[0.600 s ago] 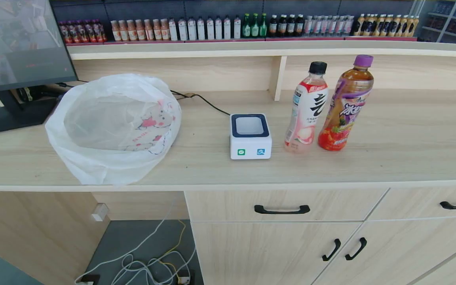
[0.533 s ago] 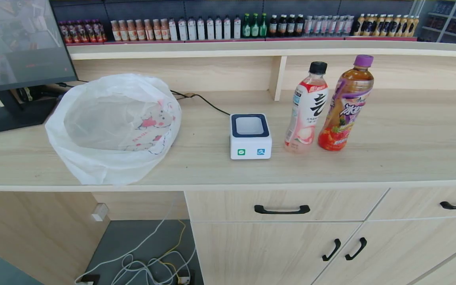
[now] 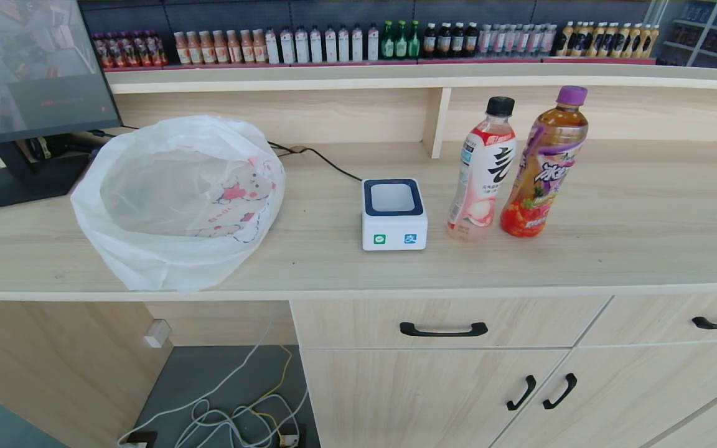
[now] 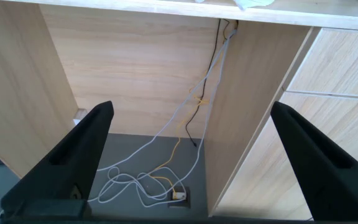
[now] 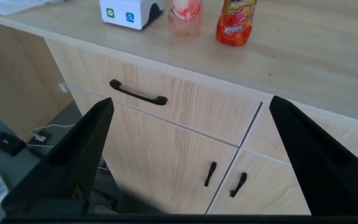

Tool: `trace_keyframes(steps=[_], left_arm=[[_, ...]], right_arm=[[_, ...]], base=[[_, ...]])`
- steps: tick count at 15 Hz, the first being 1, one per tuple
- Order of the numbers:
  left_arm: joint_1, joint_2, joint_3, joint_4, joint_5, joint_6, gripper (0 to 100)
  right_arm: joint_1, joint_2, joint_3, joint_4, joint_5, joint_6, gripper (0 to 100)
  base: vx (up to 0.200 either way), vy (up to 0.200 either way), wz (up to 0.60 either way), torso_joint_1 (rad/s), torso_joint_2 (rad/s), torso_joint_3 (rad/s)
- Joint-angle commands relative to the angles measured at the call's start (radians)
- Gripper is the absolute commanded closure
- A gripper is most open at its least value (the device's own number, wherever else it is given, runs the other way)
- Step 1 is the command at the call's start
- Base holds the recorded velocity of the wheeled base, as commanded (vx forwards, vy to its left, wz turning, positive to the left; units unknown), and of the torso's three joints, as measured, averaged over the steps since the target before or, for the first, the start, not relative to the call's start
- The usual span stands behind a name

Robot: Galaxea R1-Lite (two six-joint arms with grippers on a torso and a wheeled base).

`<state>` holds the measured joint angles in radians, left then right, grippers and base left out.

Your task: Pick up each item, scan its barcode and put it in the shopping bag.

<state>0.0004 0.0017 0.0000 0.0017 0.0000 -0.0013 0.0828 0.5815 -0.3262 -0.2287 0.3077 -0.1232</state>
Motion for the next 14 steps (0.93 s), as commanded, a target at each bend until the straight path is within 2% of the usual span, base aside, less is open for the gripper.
trace_keyframes(steps=[1,5,9,12,14], left_arm=[[0.0,0.0,0.0,0.0,0.0,0.0,0],[0.0,0.0,0.0,0.0,0.0,0.0,0],[0.0,0.0,0.0,0.0,0.0,0.0,0],[0.001,0.0,0.0,0.0,0.0,0.0,0],[0.0,0.0,0.0,0.0,0.0,0.0,0]], right_arm=[[0.041,0.106,-0.002,-0.023,-0.001,-0.003,0],[0.123,0.233,-0.016,-0.11,-0.001,-0.006,0],[0.238,0.42,-0.129,-0.15,-0.012,-0.113,0],[0.264,0.495,-0.179,-0.153,-0.028,-0.17,0],[0.301,0.531,-0.232,-0.152,-0.125,-0.164,0]], base=[[0.0,0.0,0.0,0.0,0.0,0.0],[0.0,0.0,0.0,0.0,0.0,0.0],[0.0,0.0,0.0,0.0,0.0,0.0],[0.0,0.0,0.0,0.0,0.0,0.0],[0.0,0.0,0.0,0.0,0.0,0.0]])
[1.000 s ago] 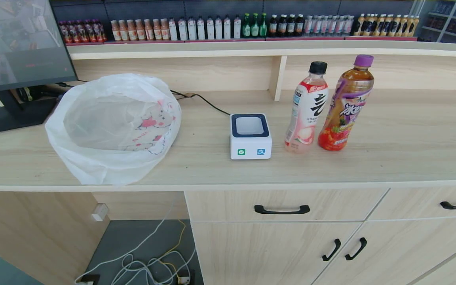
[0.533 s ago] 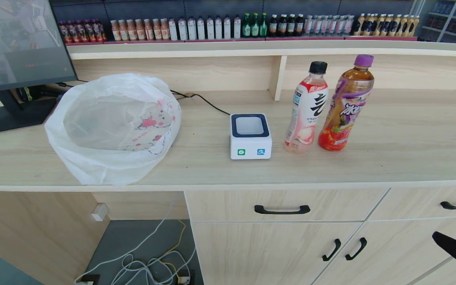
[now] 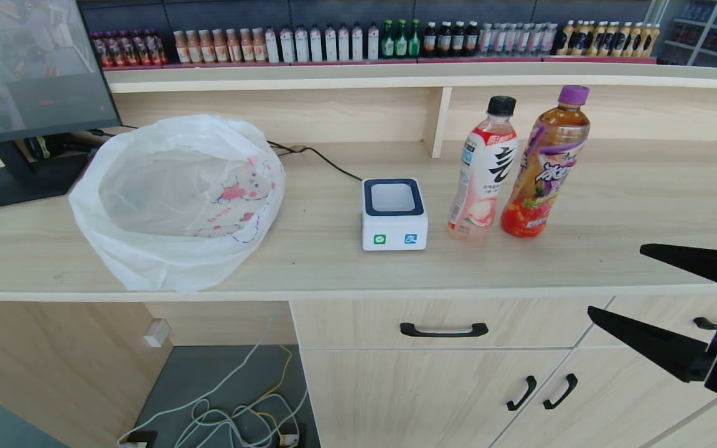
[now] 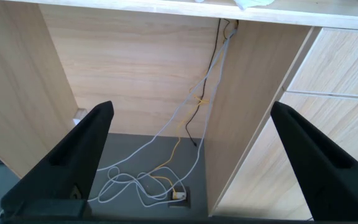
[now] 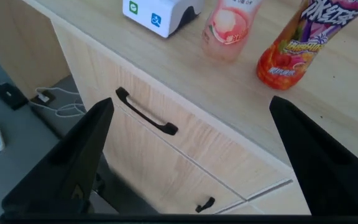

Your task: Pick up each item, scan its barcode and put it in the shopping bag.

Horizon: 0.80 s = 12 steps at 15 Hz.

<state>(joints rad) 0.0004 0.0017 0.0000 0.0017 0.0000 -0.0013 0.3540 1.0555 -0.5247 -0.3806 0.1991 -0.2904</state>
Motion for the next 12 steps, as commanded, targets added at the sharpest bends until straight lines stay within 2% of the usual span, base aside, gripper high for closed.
trace_keyframes(steps=[1,5,6,8,9,12], left_arm=[[0.0,0.0,0.0,0.0,0.0,0.0,0],[0.0,0.0,0.0,0.0,0.0,0.0,0],[0.0,0.0,0.0,0.0,0.0,0.0,0],[0.001,0.0,0.0,0.0,0.0,0.0,0],[0.0,0.0,0.0,0.0,0.0,0.0,0],[0.0,0.0,0.0,0.0,0.0,0.0,0]], right_arm=[[0.054,0.073,-0.055,0.0,-0.029,0.019,0],[0.191,0.136,-0.123,-0.003,-0.231,0.1,0],[0.272,0.164,-0.14,-0.004,-0.314,0.14,0],[0.315,0.215,-0.164,-0.034,-0.374,0.154,0],[0.315,0.247,-0.158,-0.095,-0.386,0.154,0],[0.315,0.423,-0.15,-0.468,-0.463,0.162,0]], base=[[0.0,0.0,0.0,0.0,0.0,0.0],[0.0,0.0,0.0,0.0,0.0,0.0],[0.0,0.0,0.0,0.0,0.0,0.0],[0.0,0.0,0.0,0.0,0.0,0.0],[0.0,0.0,0.0,0.0,0.0,0.0],[0.0,0.0,0.0,0.0,0.0,0.0]])
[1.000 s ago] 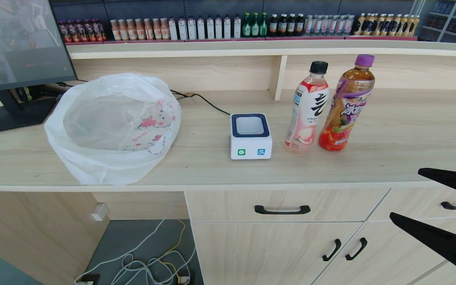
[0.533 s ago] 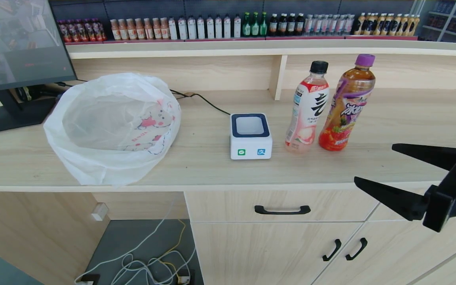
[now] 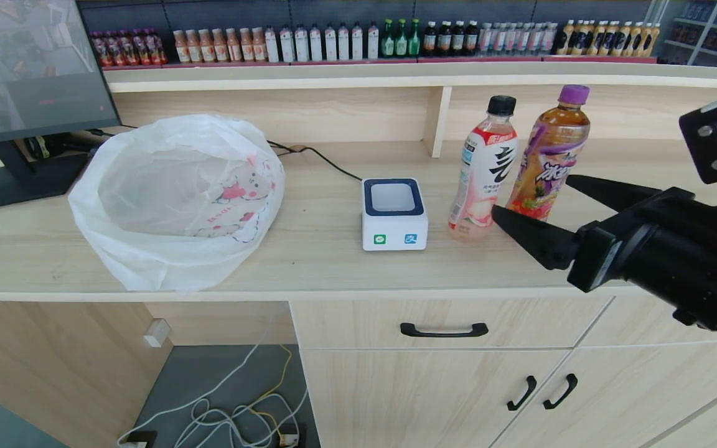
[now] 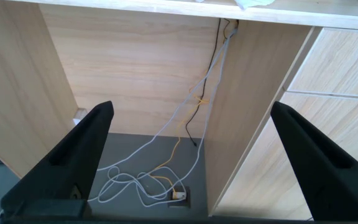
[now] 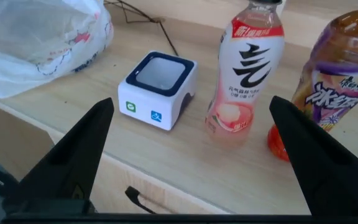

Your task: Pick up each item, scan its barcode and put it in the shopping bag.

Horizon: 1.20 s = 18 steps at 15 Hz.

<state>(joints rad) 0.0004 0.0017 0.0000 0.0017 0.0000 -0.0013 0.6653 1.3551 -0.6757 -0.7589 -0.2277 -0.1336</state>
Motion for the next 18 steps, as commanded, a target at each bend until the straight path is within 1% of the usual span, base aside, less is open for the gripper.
trace_keyframes(steps=[1,2,3,4,9,12,14,15,16,18], left_arm=[[0.0,0.0,0.0,0.0,0.0,0.0,0],[0.001,0.0,0.0,0.0,0.0,0.0,0],[0.001,0.0,0.0,0.0,0.0,0.0,0],[0.0,0.0,0.0,0.0,0.0,0.0,0],[0.001,0.0,0.0,0.0,0.0,0.0,0],[0.0,0.0,0.0,0.0,0.0,0.0,0],[0.0,0.0,0.0,0.0,0.0,0.0,0],[0.0,0.0,0.0,0.0,0.0,0.0,0],[0.0,0.0,0.0,0.0,0.0,0.0,0],[0.001,0.0,0.0,0.0,0.0,0.0,0]], right_arm=[[0.005,0.191,0.001,-0.22,-0.071,0.035,0],[0.007,0.242,0.001,-0.319,-0.098,0.048,0],[0.008,0.271,-0.001,-0.39,-0.101,0.048,0],[0.008,0.28,-0.007,-0.407,-0.101,0.049,0],[0.011,0.28,-0.024,-0.41,-0.099,0.065,0],[0.011,0.279,-0.019,-0.41,-0.085,0.134,0],[0.011,0.268,0.001,-0.41,-0.033,0.134,0],[0.011,0.262,0.022,-0.411,0.018,0.138,0],[0.01,0.26,0.036,-0.413,0.031,0.147,0],[0.011,0.259,0.024,-0.413,0.033,0.16,0]], base=[[0.0,0.0,0.0,0.0,0.0,0.0],[0.0,0.0,0.0,0.0,0.0,0.0],[0.0,0.0,0.0,0.0,0.0,0.0],[0.0,0.0,0.0,0.0,0.0,0.0],[0.0,0.0,0.0,0.0,0.0,0.0],[0.0,0.0,0.0,0.0,0.0,0.0],[0.0,0.0,0.0,0.0,0.0,0.0],[0.0,0.0,0.0,0.0,0.0,0.0],[0.0,0.0,0.0,0.0,0.0,0.0],[0.0,0.0,0.0,0.0,0.0,0.0]])
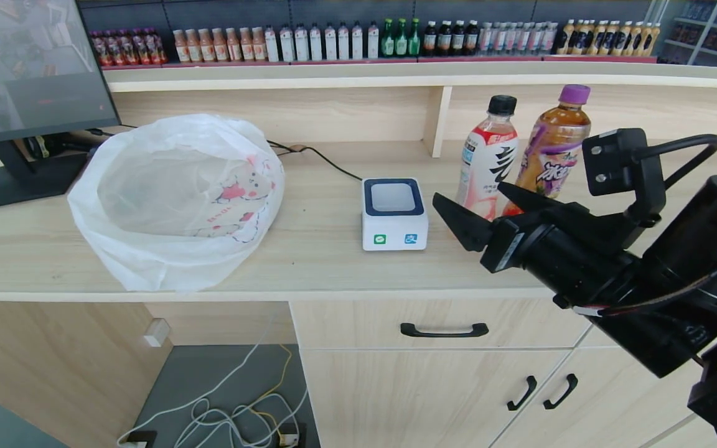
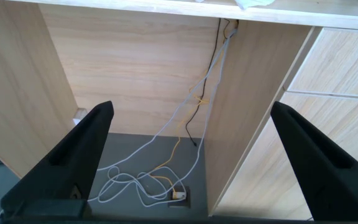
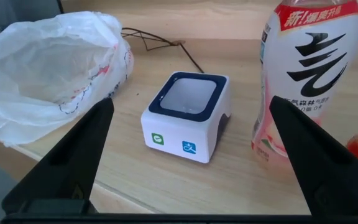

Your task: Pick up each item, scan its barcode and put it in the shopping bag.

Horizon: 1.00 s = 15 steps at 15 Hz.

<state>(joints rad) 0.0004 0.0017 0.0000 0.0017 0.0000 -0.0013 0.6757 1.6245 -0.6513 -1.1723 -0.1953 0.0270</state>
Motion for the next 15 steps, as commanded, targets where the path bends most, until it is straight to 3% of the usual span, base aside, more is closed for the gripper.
trace_keyframes(steps=[1,7,15], left_arm=[[0.0,0.0,0.0,0.0,0.0,0.0,0],[0.0,0.0,0.0,0.0,0.0,0.0,0],[0.0,0.0,0.0,0.0,0.0,0.0,0]], right_arm=[[-0.001,-0.009,0.005,-0.001,0.001,0.005,0],[-0.054,0.087,0.025,-0.168,-0.006,0.025,0],[-0.058,0.098,0.021,-0.205,-0.01,-0.015,0]], base=[[0.0,0.0,0.0,0.0,0.0,0.0],[0.0,0.0,0.0,0.0,0.0,0.0],[0.0,0.0,0.0,0.0,0.0,0.0]])
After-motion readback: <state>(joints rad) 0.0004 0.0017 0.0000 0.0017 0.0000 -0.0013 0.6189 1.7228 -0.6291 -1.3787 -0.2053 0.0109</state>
